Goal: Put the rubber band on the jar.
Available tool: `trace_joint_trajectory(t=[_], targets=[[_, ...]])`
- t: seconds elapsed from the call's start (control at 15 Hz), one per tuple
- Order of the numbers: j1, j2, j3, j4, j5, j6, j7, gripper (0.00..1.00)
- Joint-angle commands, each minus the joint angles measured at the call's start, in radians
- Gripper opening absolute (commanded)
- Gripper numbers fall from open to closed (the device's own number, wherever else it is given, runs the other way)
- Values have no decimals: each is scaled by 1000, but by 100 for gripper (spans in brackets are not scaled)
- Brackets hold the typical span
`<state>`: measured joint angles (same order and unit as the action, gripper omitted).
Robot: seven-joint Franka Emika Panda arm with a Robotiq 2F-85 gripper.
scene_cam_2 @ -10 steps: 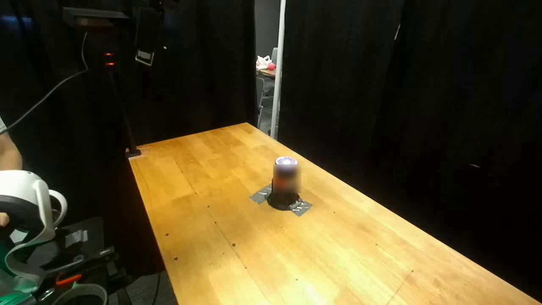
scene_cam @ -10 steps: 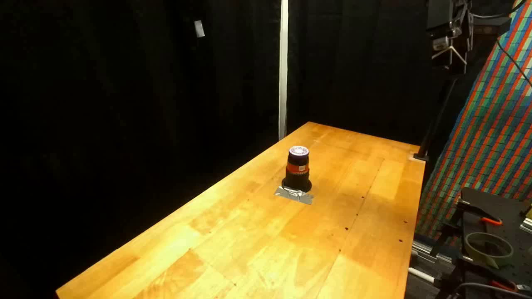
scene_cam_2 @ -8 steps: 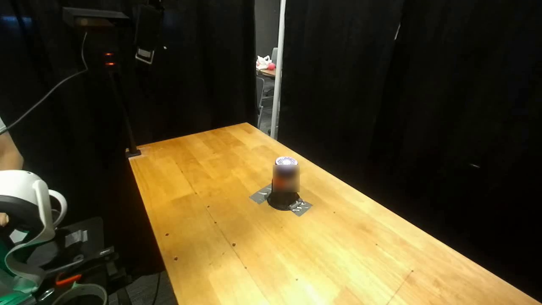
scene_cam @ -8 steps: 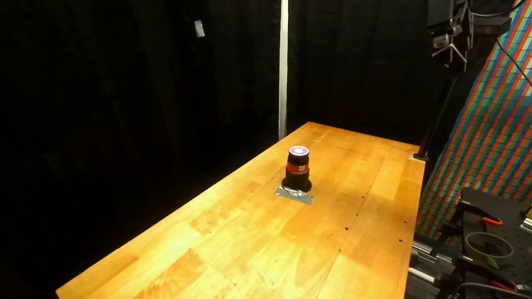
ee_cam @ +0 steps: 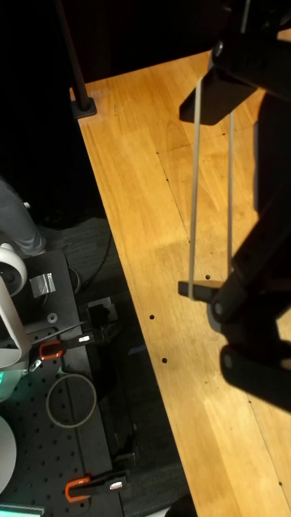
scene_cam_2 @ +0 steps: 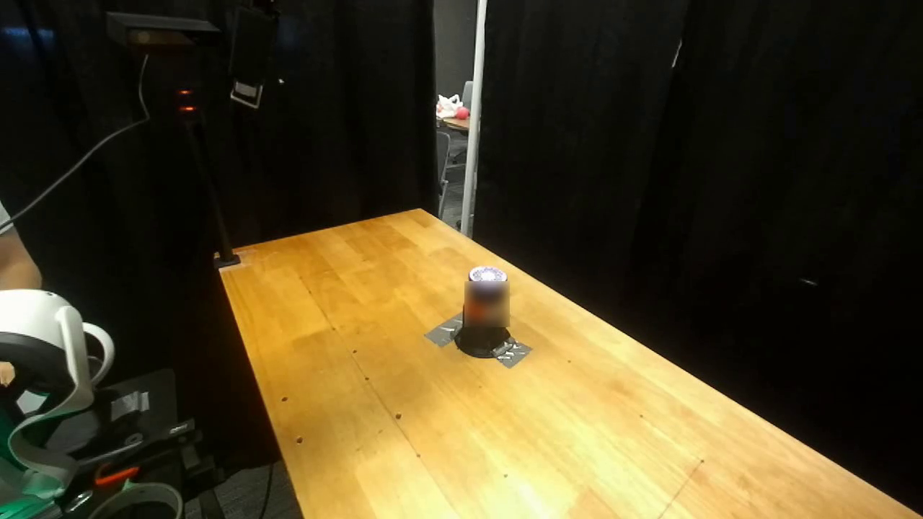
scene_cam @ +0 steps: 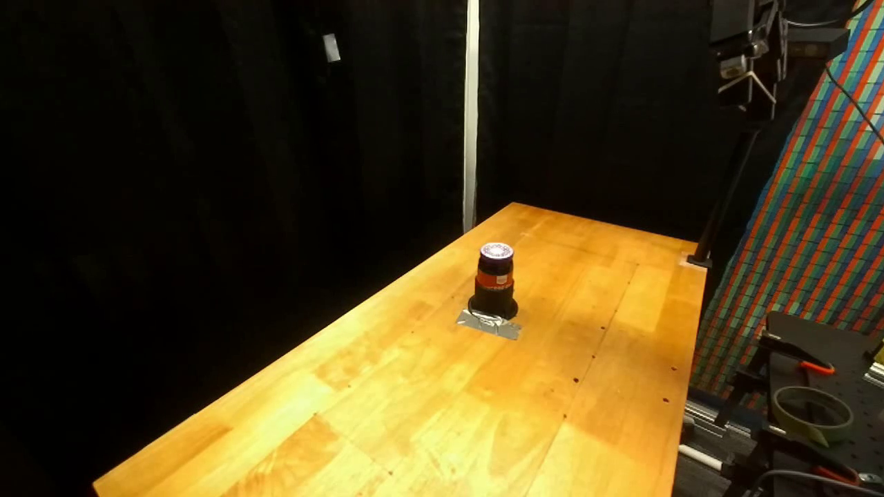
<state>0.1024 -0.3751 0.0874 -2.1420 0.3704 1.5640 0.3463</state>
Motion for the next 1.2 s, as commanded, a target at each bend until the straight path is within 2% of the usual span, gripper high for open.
trace_joint_trajectory(t=[0.0, 0.2, 0.33, 0.6, 0.8, 1.13], targets=[[-24, 32, 64, 9, -63, 187, 25, 100], [-24, 182, 93, 91, -124, 455, 25, 100], [-26, 287, 102, 144, -195, 594, 43, 100], [-12, 521, 70, 282, -347, 774, 115, 100], [21, 690, 16, 424, -453, 787, 178, 100], [60, 894, -69, 603, -459, 715, 181, 100]])
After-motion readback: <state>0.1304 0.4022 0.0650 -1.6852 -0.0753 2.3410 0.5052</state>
